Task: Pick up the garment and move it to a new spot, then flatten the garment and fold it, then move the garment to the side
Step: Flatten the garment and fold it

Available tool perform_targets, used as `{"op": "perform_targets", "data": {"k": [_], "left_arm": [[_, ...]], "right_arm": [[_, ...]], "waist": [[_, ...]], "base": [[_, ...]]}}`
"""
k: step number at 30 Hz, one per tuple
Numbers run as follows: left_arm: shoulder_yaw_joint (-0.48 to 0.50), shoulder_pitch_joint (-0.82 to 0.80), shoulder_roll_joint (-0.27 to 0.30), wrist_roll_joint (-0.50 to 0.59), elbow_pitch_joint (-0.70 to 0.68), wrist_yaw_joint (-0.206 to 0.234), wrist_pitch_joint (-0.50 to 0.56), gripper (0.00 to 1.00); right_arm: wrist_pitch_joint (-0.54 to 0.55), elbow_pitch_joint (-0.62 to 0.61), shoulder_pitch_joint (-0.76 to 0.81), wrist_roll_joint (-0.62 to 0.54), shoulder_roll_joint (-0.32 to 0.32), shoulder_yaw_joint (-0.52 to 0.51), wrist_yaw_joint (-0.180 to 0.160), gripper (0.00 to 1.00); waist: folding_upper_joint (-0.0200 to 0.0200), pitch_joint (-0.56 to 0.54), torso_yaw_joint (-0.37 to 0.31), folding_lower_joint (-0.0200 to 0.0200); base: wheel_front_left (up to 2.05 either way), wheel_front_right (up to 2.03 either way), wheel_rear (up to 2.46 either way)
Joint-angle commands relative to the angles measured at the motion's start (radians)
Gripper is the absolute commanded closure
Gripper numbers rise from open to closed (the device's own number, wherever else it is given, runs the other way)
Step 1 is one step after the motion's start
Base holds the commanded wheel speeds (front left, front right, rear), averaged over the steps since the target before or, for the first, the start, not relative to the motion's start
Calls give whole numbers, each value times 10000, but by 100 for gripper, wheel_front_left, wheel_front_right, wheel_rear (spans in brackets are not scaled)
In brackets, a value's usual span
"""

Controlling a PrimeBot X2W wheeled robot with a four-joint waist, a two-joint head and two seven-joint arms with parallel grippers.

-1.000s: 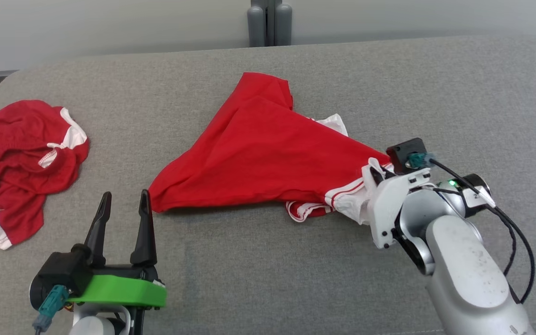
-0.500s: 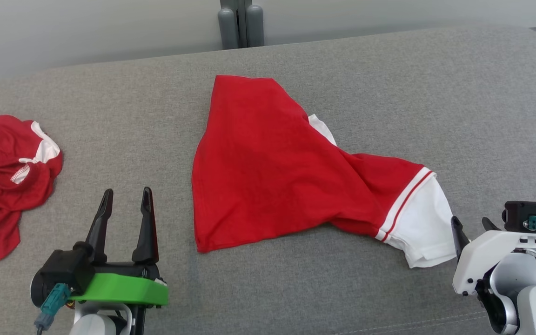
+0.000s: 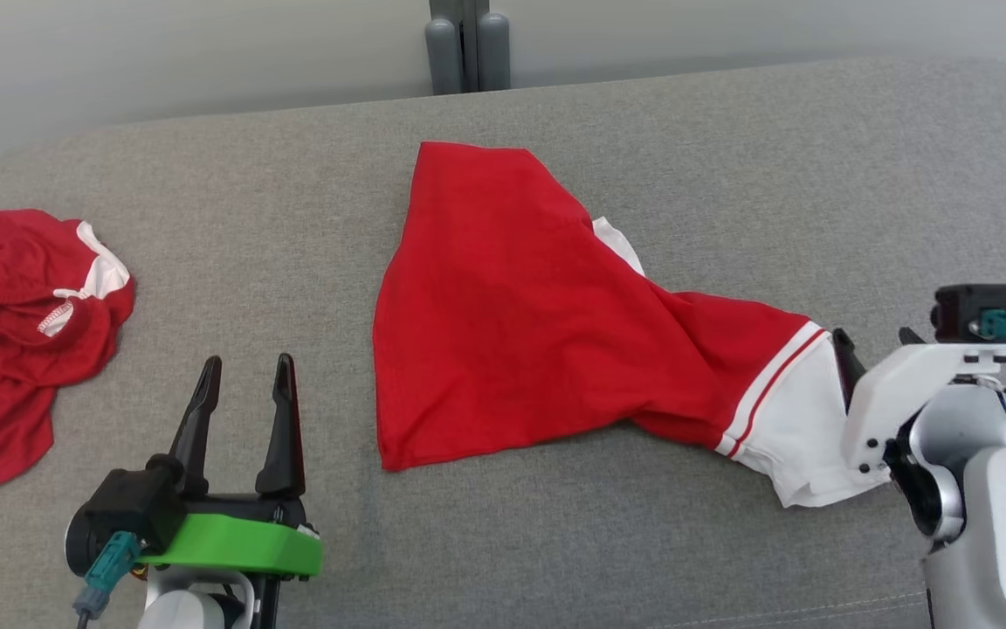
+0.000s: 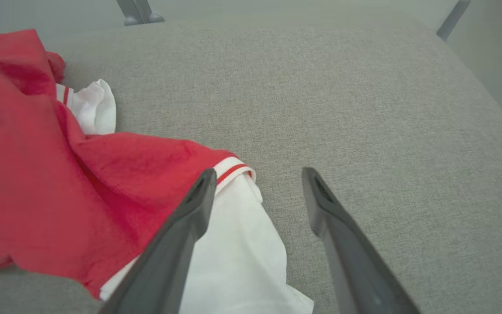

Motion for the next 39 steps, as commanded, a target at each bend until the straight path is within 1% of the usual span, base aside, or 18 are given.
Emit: {"op": "perform_targets", "data": {"k": [1,6,8,12,13,14,15,19,28,29,30,31,35,39], "left_arm": [[-32,-55,24,110,-32,-13,6,0],[-112,-275,24,113,-15,-6,6,0],[-126,-297,24,127,-7,-6,6,0],[-142,-384,24,121,-53,-4,6,0],[-129,-418,24,125,-70,-4,6,0],[-124,-446,24,127,-86,-4,6,0],[-116,-482,24,127,-104,-4,6,0],[-122,-627,24,122,-149,-4,6,0],[-112,-819,24,8,-154,-4,6,0],[-102,-837,24,-1,-136,-4,6,0],[-85,-838,24,-11,-116,-4,6,0],[-69,-814,24,-15,-87,-4,6,0],[-22,-645,24,-15,-6,-4,6,0],[113,-415,24,32,76,-4,6,0]], "right_arm": [[234,316,-295,-139,-203,107,1,0],[1062,2006,-1323,-63,-695,636,1,0],[1143,2568,-1623,56,-882,902,1,0],[1142,3562,-2033,289,-1125,1099,0,0],[1037,3766,-2181,306,-1146,1119,0,10],[957,3916,-2301,326,-1159,1132,0,80],[803,4083,-2450,355,-1168,1140,1,100],[70,4532,-2975,222,-1144,1053,0,100],[-1279,5471,-4090,-309,-857,628,0,100],[-1396,5599,-4190,-378,-817,581,0,87],[-1485,5709,-4251,-366,-764,483,0,32],[-1585,5817,-4272,-397,-722,409,1,0],[-2183,5851,-4016,-524,-708,241,0,0],[-3293,5189,-3441,-361,-662,176,1,0]], "waist": [[-1,87,83,0],[-1,315,375,0],[-1,401,471,0],[-1,609,630,0],[-1,676,670,0],[-1,733,698,0],[-1,804,731,0],[-1,1046,841,0],[-1,1260,922,0],[-1,1245,917,0],[-1,1215,906,0],[-1,1159,886,0],[-1,901,789,0],[-1,559,616,0]], "base": [[0,0,0],[0,0,0],[0,0,0],[0,0,0],[0,0,0],[0,0,0],[0,0,0],[0,0,0],[0,0,0],[0,0,0],[0,0,0],[0,0,0],[0,0,0],[0,0,0]]}}
